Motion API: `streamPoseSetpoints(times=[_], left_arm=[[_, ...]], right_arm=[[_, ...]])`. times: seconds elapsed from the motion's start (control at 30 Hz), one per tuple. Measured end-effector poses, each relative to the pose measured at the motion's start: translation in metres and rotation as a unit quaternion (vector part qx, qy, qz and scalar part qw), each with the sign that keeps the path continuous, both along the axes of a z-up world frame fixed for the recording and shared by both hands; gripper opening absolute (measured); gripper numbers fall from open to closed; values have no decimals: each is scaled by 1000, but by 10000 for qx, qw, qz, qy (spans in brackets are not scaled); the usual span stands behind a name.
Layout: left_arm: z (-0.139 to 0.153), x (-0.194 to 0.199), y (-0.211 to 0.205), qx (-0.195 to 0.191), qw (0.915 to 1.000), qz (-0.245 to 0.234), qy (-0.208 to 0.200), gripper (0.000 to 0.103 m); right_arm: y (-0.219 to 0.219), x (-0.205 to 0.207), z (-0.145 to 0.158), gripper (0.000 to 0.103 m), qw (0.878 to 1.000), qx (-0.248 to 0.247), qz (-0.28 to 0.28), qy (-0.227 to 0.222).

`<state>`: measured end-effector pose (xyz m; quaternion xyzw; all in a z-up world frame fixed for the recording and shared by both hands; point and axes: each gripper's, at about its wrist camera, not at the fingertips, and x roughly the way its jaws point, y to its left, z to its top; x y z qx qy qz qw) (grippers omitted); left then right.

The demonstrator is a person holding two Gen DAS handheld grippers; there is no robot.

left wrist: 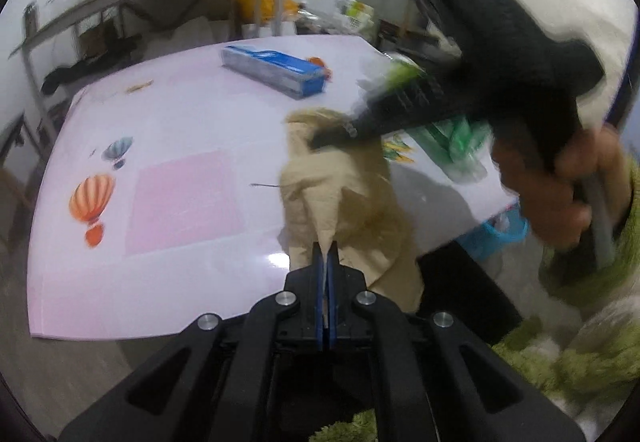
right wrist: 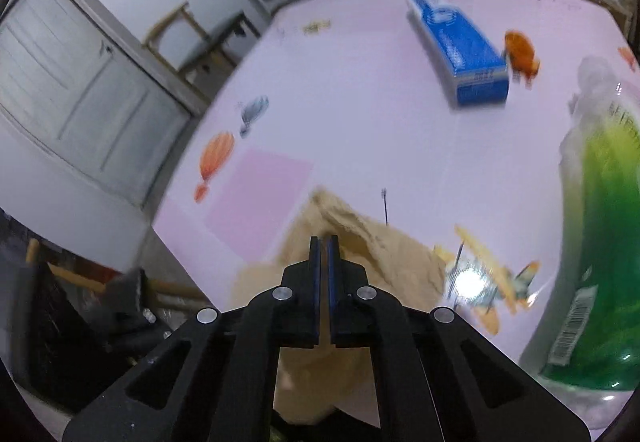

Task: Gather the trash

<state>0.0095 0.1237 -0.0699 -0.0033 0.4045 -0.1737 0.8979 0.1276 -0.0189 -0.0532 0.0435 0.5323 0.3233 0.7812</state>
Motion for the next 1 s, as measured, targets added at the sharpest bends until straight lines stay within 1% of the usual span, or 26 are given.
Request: streamPoseSetpoints(times=[0.07,0.17,0.2,0.27,0.3,0.4,0.47,0.53,0.57,0.63,0.7,0.73,0.83,0.9,0.93,1.0], left_arm=[[1,6,12,-263,9995,176,48,1],[-1,20,29,-814,9955,446,164,1],[-3,27,36,-1088,9923,550,216,1],[-4,40,43,-1472,9861,714,289,1],[-7,48,47,-1733,9813,766,348,1],[-13,61,44,-2034,9749,775,463,2],[-17,70,39,-2028,9753,683,541,3],[-22,72,33,-2016,9757,557,651,9],[-24,73,29,-1971,9766,523,680,10],[-26,73,25,-1863,9790,455,692,17],[-28,72,21,-1709,9820,406,695,20],[-28,72,20,-1647,9833,372,678,20],[-27,72,13,-1360,9885,279,598,20],[-28,71,10,-1235,9905,258,554,20],[-27,70,8,-1153,9916,245,529,20],[-27,69,6,-1049,9930,235,495,20]], right_arm=[[1,-5,-7,2,9999,-110,51,90],[1,-11,-15,2,9995,-129,113,278],[1,-12,-16,2,9995,-76,99,297],[0,-15,-18,2,9990,47,108,441],[0,-15,-20,2,9984,136,111,529],[-3,-16,-22,2,9974,280,78,653],[-5,-14,-22,2,9966,372,60,738],[-10,-14,-23,2,9954,493,45,826],[-12,-13,-24,2,9947,549,35,865],[-14,-12,-26,2,9934,664,21,938],[-16,-12,-26,2,9925,720,-7,985],[-16,-13,-25,3,9930,699,-10,955],[-19,-17,-15,11,9962,562,-54,662],[-26,-20,-4,21,9975,532,-145,436],[-29,-21,0,23,9977,560,-178,339],[-36,-24,13,33,9973,684,-236,123]])
